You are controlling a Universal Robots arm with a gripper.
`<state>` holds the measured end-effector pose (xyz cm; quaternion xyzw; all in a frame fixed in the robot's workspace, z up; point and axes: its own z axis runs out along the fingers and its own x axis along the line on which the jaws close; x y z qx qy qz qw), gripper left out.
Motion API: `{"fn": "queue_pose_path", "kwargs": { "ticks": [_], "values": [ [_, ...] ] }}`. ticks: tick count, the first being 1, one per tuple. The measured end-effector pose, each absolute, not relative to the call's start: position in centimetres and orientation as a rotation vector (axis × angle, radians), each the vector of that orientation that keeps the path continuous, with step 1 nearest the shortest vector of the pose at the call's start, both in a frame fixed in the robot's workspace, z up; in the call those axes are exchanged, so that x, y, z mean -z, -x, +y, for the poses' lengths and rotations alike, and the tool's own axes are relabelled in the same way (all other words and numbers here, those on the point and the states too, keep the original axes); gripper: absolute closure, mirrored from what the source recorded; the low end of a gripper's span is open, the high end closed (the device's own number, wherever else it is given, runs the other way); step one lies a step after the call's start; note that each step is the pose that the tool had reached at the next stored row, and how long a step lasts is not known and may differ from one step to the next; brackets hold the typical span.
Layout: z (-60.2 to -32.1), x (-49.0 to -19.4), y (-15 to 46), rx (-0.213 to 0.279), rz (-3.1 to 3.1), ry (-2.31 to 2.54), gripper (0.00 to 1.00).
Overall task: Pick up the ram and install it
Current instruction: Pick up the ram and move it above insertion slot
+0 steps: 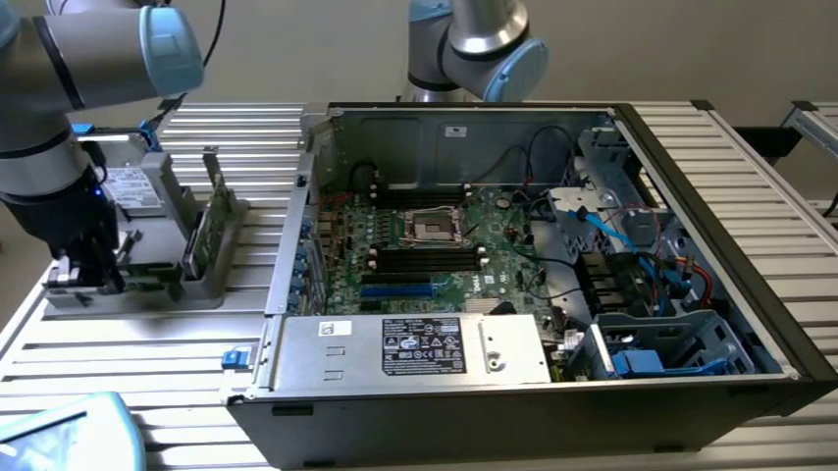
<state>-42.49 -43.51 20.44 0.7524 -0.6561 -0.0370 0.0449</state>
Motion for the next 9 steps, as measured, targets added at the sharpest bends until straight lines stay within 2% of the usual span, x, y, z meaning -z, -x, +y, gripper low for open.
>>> {"fn": "queue_pose_path", "kwargs": {
  "ticks": [9],
  "values": [
    [-43.51,-21.29,42.28,0.118,-2.002,-2.296,0.86]
  ]
}}
